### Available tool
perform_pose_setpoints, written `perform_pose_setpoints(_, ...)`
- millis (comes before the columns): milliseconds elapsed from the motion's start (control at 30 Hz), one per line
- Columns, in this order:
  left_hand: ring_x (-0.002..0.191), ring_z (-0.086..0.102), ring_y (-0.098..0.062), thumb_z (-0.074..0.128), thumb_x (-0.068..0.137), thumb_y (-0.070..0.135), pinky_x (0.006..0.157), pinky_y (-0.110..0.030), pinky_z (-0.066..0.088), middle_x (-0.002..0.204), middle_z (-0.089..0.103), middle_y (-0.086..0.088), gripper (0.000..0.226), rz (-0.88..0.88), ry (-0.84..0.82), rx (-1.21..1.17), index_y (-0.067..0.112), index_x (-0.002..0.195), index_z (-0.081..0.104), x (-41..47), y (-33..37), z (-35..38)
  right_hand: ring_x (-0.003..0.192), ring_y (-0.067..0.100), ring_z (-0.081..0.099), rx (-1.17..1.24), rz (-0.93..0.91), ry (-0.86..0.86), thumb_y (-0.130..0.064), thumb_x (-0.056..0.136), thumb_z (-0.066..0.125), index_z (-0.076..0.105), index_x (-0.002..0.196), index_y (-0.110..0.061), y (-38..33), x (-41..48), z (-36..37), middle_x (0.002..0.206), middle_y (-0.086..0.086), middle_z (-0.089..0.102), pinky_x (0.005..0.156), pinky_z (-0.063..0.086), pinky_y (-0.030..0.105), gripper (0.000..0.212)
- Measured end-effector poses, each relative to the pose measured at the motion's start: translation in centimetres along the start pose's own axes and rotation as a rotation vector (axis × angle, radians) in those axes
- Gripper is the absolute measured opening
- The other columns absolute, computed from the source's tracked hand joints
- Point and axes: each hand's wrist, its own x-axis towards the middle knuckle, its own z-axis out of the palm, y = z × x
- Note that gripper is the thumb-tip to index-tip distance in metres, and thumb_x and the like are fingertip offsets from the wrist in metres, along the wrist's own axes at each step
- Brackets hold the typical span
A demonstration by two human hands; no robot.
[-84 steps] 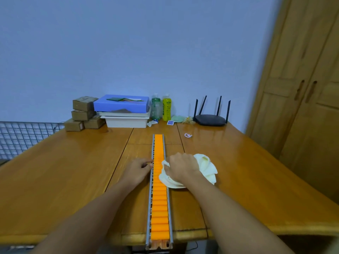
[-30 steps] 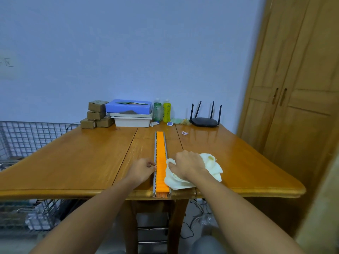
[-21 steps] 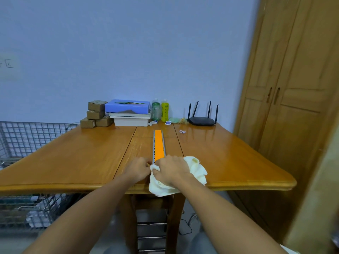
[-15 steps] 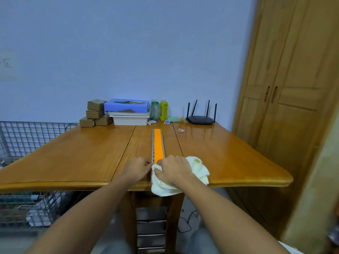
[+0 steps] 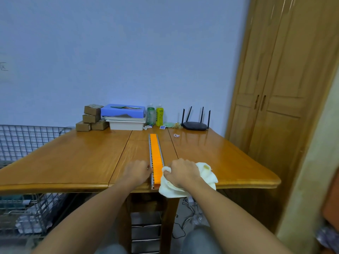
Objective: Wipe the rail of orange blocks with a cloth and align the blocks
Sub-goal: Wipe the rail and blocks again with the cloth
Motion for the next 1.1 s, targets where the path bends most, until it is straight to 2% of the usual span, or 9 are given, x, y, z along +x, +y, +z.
perform_pose_setpoints(100, 0.083, 0.064, -0.010, 0.056, 0.101, 0.035, 0.076, -0.031, 0.058, 0.092, 0.067, 0.004, 0.019, 0.012, -0.008, -0.042, 0.022, 0.112, 0.066, -0.7, 0.4, -0.3, 0.076, 0.026, 0.055, 0.034, 0.060, -0.005, -0.052, 0.096, 0.047, 0.059, 0.087, -0.017, 1.1, -0.1, -0.3, 0.086, 0.004, 0.061, 0.066, 0.042, 0.035, 0.038)
perform_pose_setpoints(267, 0.090, 0.065, -0.010, 0.059, 0.100, 0.030, 0.076, -0.028, 0.056, 0.100, 0.068, 0.003, 0.023, 0.008, -0.032, -0.160, 0.021, 0.120, 0.065, -1.0, 0.7, -0.6, 0.082, 0.029, 0.058, 0.090, 0.119, 0.021, -0.055, 0.094, 0.045, 0.071, 0.112, -0.021, 2.5, 0.9, -0.5, 0.099, 0.006, 0.069, 0.067, 0.044, 0.035, 0.046)
perform_pose_setpoints(500, 0.096, 0.063, -0.010, 0.066, 0.095, 0.024, 0.076, -0.024, 0.052, 0.106, 0.066, 0.004, 0.037, -0.058, -0.128, -0.392, 0.017, 0.131, 0.062, 0.5, -0.6, -0.2, 0.092, 0.032, 0.063, 0.129, 0.152, 0.023, -0.059, 0.093, 0.045, 0.071, 0.115, -0.023, 3.4, 3.8, 0.0, 0.104, 0.007, 0.070, 0.069, 0.046, 0.035, 0.049)
perform_pose_setpoints(633, 0.099, 0.063, -0.012, 0.074, 0.089, 0.020, 0.084, -0.030, 0.057, 0.110, 0.064, 0.003, 0.047, -0.089, -0.197, -0.519, 0.021, 0.132, 0.056, 1.4, -1.5, -0.5, 0.089, 0.030, 0.062, 0.204, 0.167, 0.028, -0.059, 0.092, 0.047, 0.072, 0.114, -0.025, 3.4, 6.2, 0.7, 0.103, 0.006, 0.071, 0.068, 0.046, 0.036, 0.048)
perform_pose_setpoints(800, 0.106, 0.063, -0.011, 0.080, 0.083, 0.023, 0.085, -0.027, 0.054, 0.117, 0.065, 0.003, 0.054, -0.059, -0.309, -0.612, 0.024, 0.131, 0.056, 3.4, -3.1, -1.0, 0.081, 0.026, 0.052, 0.239, 0.160, 0.023, -0.058, 0.094, 0.047, 0.072, 0.118, -0.025, 3.1, 9.5, 1.3, 0.104, 0.006, 0.070, 0.067, 0.042, 0.034, 0.047)
perform_pose_setpoints(867, 0.107, 0.063, -0.012, 0.075, 0.087, 0.023, 0.091, -0.032, 0.056, 0.117, 0.065, 0.003, 0.045, -0.059, -0.272, -0.615, 0.024, 0.128, 0.058, 4.3, -3.4, -1.0, 0.081, 0.025, 0.054, 0.248, 0.156, 0.021, -0.060, 0.094, 0.046, 0.072, 0.118, -0.025, 3.1, 10.9, 1.7, 0.104, 0.005, 0.070, 0.067, 0.043, 0.033, 0.049)
perform_pose_setpoints(933, 0.108, 0.062, -0.014, 0.065, 0.096, 0.022, 0.092, -0.031, 0.054, 0.119, 0.064, 0.001, 0.033, -0.084, -0.184, -0.552, 0.022, 0.129, 0.059, 5.4, -3.8, -0.9, 0.084, 0.025, 0.057, 0.254, 0.147, 0.023, -0.060, 0.094, 0.046, 0.072, 0.118, -0.027, 3.3, 12.3, 2.1, 0.103, 0.004, 0.070, 0.069, 0.044, 0.033, 0.049)
perform_pose_setpoints(1000, 0.109, 0.060, -0.014, 0.057, 0.101, 0.020, 0.087, -0.026, 0.051, 0.121, 0.063, -0.001, 0.030, -0.098, -0.118, -0.484, 0.019, 0.130, 0.059, 6.9, -4.3, -0.5, 0.087, 0.026, 0.059, 0.253, 0.145, 0.016, -0.060, 0.095, 0.045, 0.071, 0.119, -0.026, 3.7, 13.6, 2.5, 0.103, 0.005, 0.069, 0.070, 0.045, 0.033, 0.049)
perform_pose_setpoints(1100, 0.106, 0.060, -0.013, 0.054, 0.102, 0.019, 0.090, -0.030, 0.052, 0.119, 0.065, 0.000, 0.028, -0.087, -0.060, -0.412, 0.019, 0.129, 0.061, 9.4, -4.6, 0.4, 0.089, 0.027, 0.061, 0.241, 0.152, 0.016, -0.059, 0.096, 0.043, 0.071, 0.119, -0.024, 4.6, 15.7, 3.4, 0.104, 0.005, 0.070, 0.071, 0.047, 0.034, 0.050)
